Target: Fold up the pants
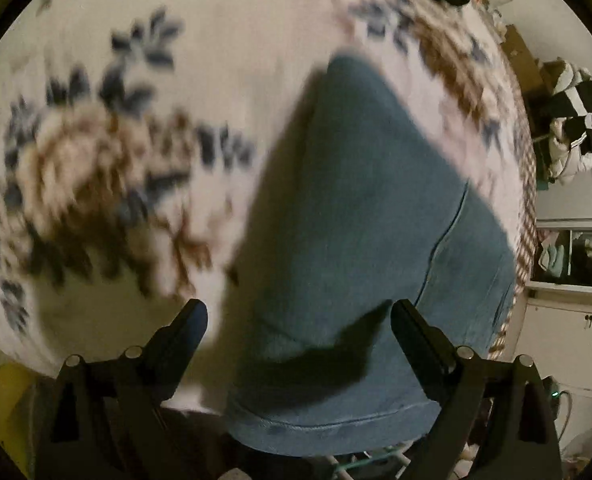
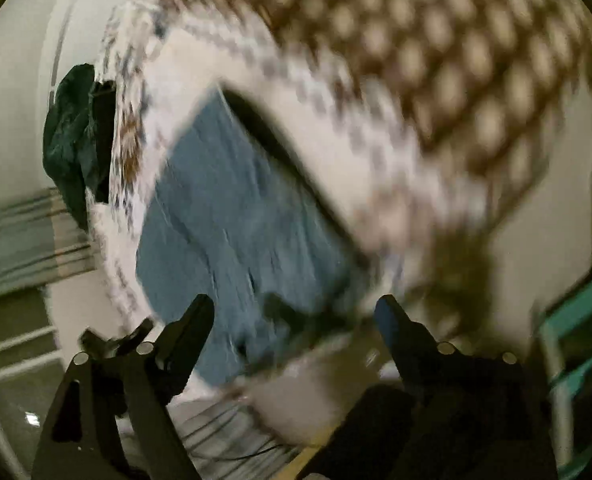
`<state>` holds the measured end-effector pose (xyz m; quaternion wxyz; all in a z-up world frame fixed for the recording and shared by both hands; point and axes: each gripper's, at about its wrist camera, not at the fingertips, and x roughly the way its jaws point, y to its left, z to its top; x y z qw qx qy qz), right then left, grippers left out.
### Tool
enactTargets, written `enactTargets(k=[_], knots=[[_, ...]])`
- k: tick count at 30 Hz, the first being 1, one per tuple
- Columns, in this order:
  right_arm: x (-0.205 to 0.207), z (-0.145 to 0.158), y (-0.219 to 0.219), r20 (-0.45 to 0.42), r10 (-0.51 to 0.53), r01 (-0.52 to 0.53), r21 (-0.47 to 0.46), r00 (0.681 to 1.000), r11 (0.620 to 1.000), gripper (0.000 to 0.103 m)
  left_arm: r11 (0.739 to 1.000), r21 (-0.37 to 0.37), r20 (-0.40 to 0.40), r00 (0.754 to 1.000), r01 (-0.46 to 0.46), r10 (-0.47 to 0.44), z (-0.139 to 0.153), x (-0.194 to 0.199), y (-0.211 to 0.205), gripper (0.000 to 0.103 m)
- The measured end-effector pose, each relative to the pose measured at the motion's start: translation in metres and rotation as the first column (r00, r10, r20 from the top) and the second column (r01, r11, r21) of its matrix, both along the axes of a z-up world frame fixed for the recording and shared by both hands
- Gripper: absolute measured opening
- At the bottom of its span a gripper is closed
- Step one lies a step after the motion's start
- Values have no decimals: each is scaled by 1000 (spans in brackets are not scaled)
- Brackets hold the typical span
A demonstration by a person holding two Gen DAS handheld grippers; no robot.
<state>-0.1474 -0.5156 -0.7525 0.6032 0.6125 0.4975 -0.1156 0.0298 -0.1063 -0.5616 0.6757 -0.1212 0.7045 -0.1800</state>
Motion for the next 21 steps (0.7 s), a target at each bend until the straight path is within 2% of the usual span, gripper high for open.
enactTargets(k=[2,4,6,8,10,11,12,14,16,18,20,21], knots=[[-6,-18,22,11,-27,27,83,1000,996,86,1000,-1,-12,1000,2,-2,-11,-4,-7,94],[-6,-39,33,5,-98,97,143,995,985,86,1000,-3,-4,1000,13,-13,-13,-4,-11,94],[-5,-52,31,30,-214,207,152,976,966,86,1000,0,5,1000,26,-26,-15,-2,-15,94],[-1,-56,26,41,-253,247,119,967,962,84,1000,-6,9,999,31,-31,-15,0,-17,94],[10,-56,26,42,-298,293,97,954,951,65,999,-6,11,999,35,-35,-15,0,-19,94],[15,-51,27,36,-298,295,76,954,952,50,999,-11,11,999,33,-33,-14,0,-18,94],[21,-41,28,56,-283,281,40,958,959,42,999,-13,12,999,30,-30,-14,-1,-18,94],[38,-15,30,107,-238,244,-47,965,969,38,999,-33,7,1000,21,-21,-13,-1,-15,94],[49,21,32,180,-161,190,-157,970,969,37,999,-49,2,1000,16,-16,-13,-1,-12,94],[55,39,31,215,-98,150,-246,972,958,37,999,-46,6,1000,26,-26,-13,-1,-13,94],[56,26,23,156,-69,112,-283,985,953,39,999,-33,7,1000,31,-31,-15,-1,-13,94],[54,13,20,127,-69,100,-252,990,963,45,999,-36,5,1000,30,-30,-16,0,-13,94]])
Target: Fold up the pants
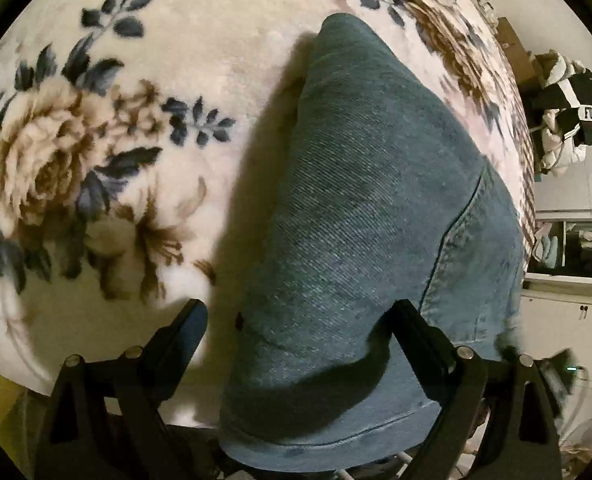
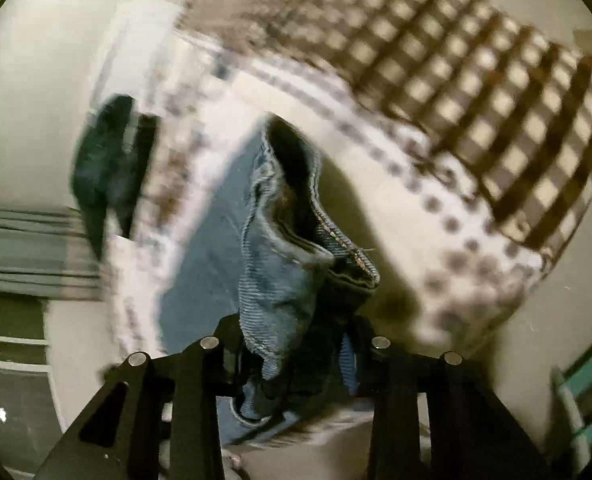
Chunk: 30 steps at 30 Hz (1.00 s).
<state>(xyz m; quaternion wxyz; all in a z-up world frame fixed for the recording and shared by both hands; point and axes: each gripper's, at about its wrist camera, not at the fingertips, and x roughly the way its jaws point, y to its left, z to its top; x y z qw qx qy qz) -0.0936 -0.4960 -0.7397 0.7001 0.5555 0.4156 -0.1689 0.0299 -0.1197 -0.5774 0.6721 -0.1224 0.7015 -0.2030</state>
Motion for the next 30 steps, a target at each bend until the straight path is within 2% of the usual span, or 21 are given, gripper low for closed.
enactTargets(k=[2,4,6,10,14,17,20,22,23,24,26,29,30], knots=[[-12,-30,-8,-60,-28,36,129,998,991,62,1000,-12,-1,1000,-3,3,1,1,0,94],[-27,-38,-5,-10,-81,82,210,997,974,72,1000,-29,7,1000,5,-4,1,1,1,94],[-36,-37,8,49,-92,76,256,995,964,82,999,-40,8,1000,9,-9,0,1,2,94],[-23,-60,48,56,-28,6,359,998,933,82,997,-70,14,1000,22,-21,-6,3,-2,94],[9,-79,74,109,-13,-27,358,994,933,83,995,-86,32,998,48,-46,-8,7,-9,94],[23,-83,78,126,-60,12,349,990,937,93,993,-101,36,998,57,-54,-8,10,-11,94],[21,-78,82,131,-145,87,371,981,924,93,992,-113,31,998,54,-51,-9,12,-9,94],[22,-78,82,139,-160,100,366,977,925,93,992,-117,30,998,54,-51,-9,12,-8,94],[22,-79,83,134,-156,99,362,979,927,90,991,-118,31,998,55,-52,-9,12,-8,94],[20,-81,84,120,-147,97,352,982,931,80,991,-120,32,998,55,-52,-9,11,-8,94],[16,-81,86,93,-106,72,320,990,945,68,991,-126,35,998,55,-51,-9,10,-6,94],[17,-79,87,93,-102,69,306,990,949,70,991,-129,36,998,47,-42,-10,10,-6,94],[20,-81,88,92,-111,77,313,990,946,77,991,-129,37,999,45,-40,-10,10,-5,94]])
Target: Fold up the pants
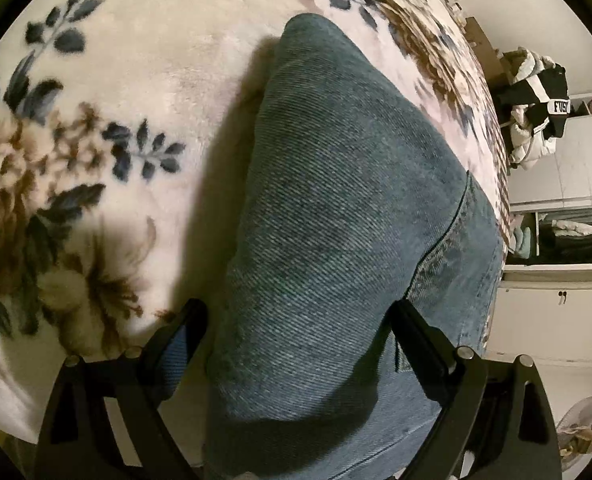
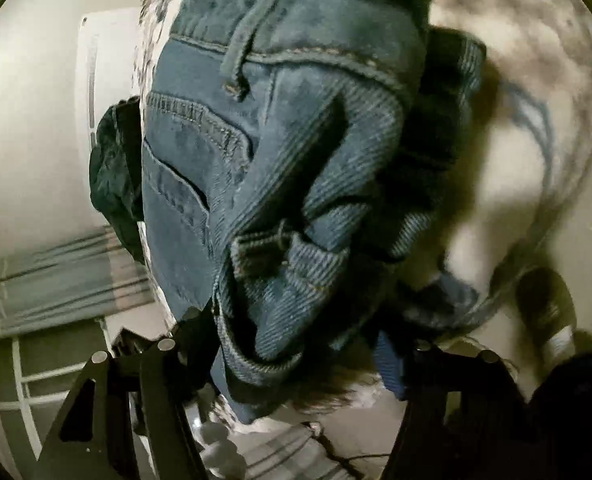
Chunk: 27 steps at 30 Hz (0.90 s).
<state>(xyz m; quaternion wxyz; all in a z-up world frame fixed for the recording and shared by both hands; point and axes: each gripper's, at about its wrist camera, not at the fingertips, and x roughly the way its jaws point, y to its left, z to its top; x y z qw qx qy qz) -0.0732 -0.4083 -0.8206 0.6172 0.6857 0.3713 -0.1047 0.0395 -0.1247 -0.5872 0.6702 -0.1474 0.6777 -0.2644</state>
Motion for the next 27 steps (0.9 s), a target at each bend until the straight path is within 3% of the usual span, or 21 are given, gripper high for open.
enactTargets(k=[3,8,9,10,11,12,15,18,27], knots=[[7,1,-6,28,-33,32,9,999,999,101,1000,-3,5,1000,-9,9,0,-1,1,95],[15,5,-5,65,-75,76,-10,995,997,102,999,-7,21,999,-36,36,1,-3,2,95],[13,4,-4,69,-98,99,-4,993,995,99,999,-6,28,999,-39,39,1,-4,1,94],[11,5,-3,63,-110,111,-6,992,994,95,999,-6,37,998,-44,44,3,-5,2,87],[11,4,-3,41,-112,113,-19,993,993,79,999,-22,41,998,-46,47,4,-6,2,76],[8,2,-3,16,-114,114,-31,993,993,57,998,-36,40,998,-46,47,6,-7,1,55],[8,4,-1,8,-101,102,-49,995,994,51,999,-35,65,997,-34,37,18,-11,-1,32],[15,14,2,-11,-94,93,-79,996,993,48,998,-47,83,996,-42,46,34,-16,1,25],[20,83,6,1,-31,30,-147,1000,989,45,995,-66,126,989,-70,78,106,-27,10,22]])
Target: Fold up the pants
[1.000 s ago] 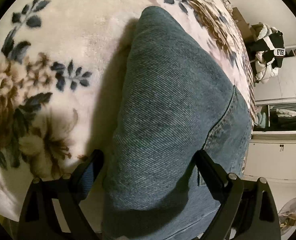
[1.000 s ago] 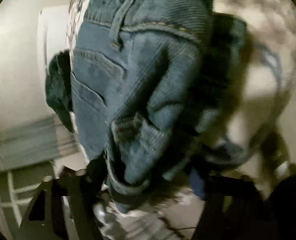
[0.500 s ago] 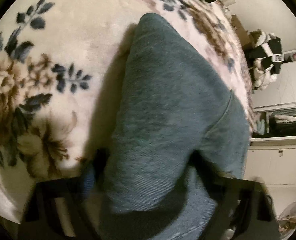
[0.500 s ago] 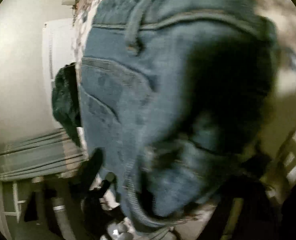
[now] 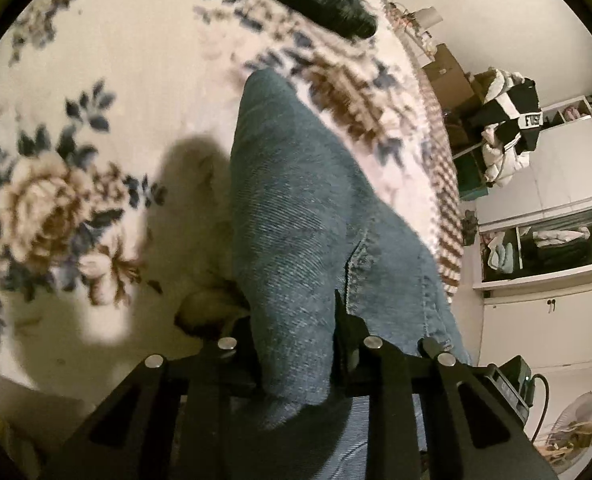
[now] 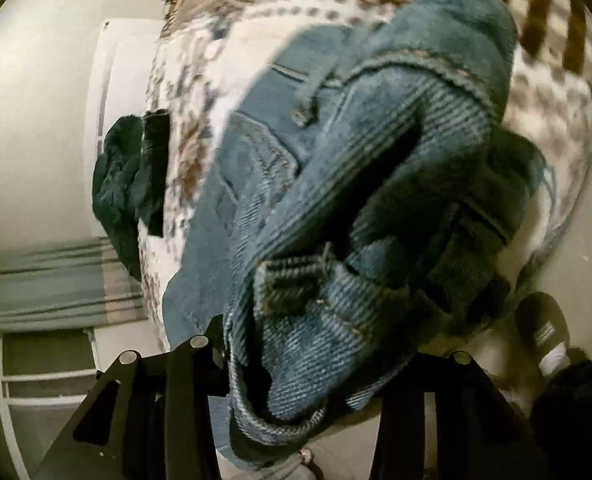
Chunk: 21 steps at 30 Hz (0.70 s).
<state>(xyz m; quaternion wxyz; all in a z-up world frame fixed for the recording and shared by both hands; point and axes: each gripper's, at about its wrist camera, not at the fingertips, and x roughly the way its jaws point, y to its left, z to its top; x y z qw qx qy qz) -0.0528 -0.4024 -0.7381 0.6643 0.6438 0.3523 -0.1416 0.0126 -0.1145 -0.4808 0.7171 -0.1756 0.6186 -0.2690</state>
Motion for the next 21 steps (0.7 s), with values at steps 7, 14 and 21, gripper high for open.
enactTargets(k=[7,14,21], knots=[[11,66,-11,59,64,-62,-33,996,998,44,999,-28,63,998,-29,31,73,25,-6,22],[94,140,-37,139,88,-70,-127,986,989,44,995,-89,119,991,-53,63,114,113,-22,22],[234,169,-63,213,58,-17,-187,975,982,44,992,-121,169,984,-33,54,111,270,-35,22]])
